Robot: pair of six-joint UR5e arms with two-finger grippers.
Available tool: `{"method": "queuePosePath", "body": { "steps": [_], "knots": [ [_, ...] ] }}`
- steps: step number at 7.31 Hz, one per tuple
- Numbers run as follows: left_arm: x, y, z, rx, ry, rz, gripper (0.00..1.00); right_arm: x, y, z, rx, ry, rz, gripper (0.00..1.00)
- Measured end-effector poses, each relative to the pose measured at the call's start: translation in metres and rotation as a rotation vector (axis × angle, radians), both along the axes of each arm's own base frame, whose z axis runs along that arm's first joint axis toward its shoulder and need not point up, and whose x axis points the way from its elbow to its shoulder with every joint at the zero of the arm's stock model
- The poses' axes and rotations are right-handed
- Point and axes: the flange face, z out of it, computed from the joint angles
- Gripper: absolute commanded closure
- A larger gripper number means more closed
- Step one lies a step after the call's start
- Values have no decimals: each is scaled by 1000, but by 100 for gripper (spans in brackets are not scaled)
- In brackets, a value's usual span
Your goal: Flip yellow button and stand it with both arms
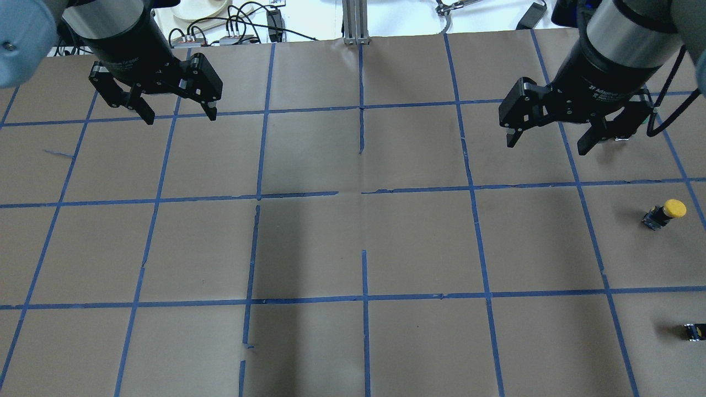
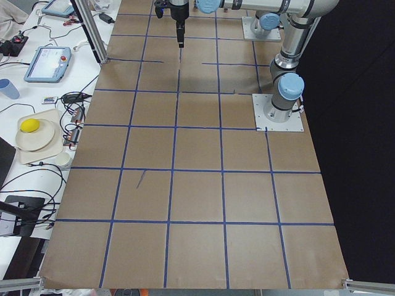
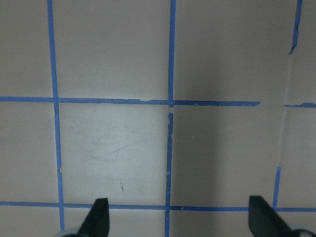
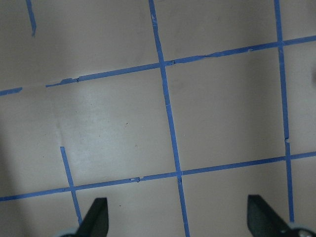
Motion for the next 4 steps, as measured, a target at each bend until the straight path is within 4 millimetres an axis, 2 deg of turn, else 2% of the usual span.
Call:
{"method": "queuePosePath", "body": {
  "steps": [4],
  "knots": [
    [0,-2,-3,-6,2,-11,0,-1,1,-13,38,6,-1,0]
  ]
}}
